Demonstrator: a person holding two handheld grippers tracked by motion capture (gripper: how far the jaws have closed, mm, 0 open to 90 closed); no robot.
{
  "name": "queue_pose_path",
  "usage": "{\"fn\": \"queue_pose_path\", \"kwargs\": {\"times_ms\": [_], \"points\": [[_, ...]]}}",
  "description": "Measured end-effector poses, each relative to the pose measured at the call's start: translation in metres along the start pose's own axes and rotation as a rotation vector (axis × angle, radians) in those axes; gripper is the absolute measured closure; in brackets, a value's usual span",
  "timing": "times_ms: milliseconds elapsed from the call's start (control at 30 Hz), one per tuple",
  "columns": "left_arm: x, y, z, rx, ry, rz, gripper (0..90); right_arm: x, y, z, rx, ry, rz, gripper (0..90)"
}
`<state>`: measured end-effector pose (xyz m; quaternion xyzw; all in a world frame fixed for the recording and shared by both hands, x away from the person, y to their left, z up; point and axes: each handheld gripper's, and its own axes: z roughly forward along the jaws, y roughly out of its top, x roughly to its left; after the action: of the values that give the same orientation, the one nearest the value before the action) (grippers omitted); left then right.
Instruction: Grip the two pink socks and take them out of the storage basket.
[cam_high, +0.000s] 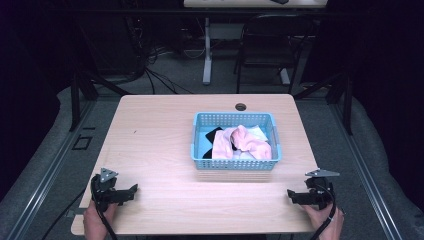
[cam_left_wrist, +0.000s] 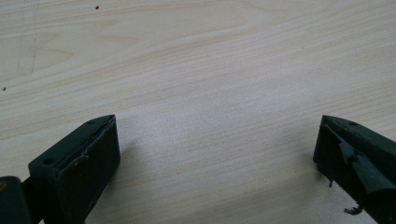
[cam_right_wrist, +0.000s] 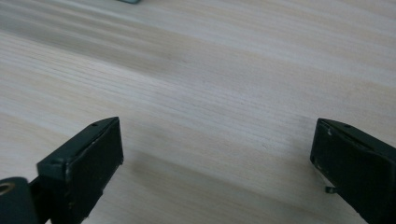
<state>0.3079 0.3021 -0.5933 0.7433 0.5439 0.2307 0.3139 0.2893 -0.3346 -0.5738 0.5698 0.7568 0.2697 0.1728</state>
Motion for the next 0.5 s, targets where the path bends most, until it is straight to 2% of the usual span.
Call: {"fn": "queue_pose_path", "kwargs": {"times_ms": [133, 400, 467, 500], "points": [[0.000, 0.000, 0.000, 0.001, 0.001, 0.000, 0.5, 0.005, 0.011, -0.014, 0.003, 0.023, -0.019, 1.8], [0.000, 0.000, 0.000, 0.001, 0.002, 0.002, 0.5, 0.017, 0.041, -0.047, -0.017, 0.031, -0.077, 1.7], [0.000, 0.000, 0.000, 0.000, 0.001, 0.000, 0.5, 0.018, 0.044, -0.049, -0.016, 0.035, -0.079, 1.8], [0.000, 0.000, 0.000, 0.001, 0.000, -0.001, 0.5, 0.021, 0.054, -0.056, -0.022, 0.048, -0.096, 1.9]]}}
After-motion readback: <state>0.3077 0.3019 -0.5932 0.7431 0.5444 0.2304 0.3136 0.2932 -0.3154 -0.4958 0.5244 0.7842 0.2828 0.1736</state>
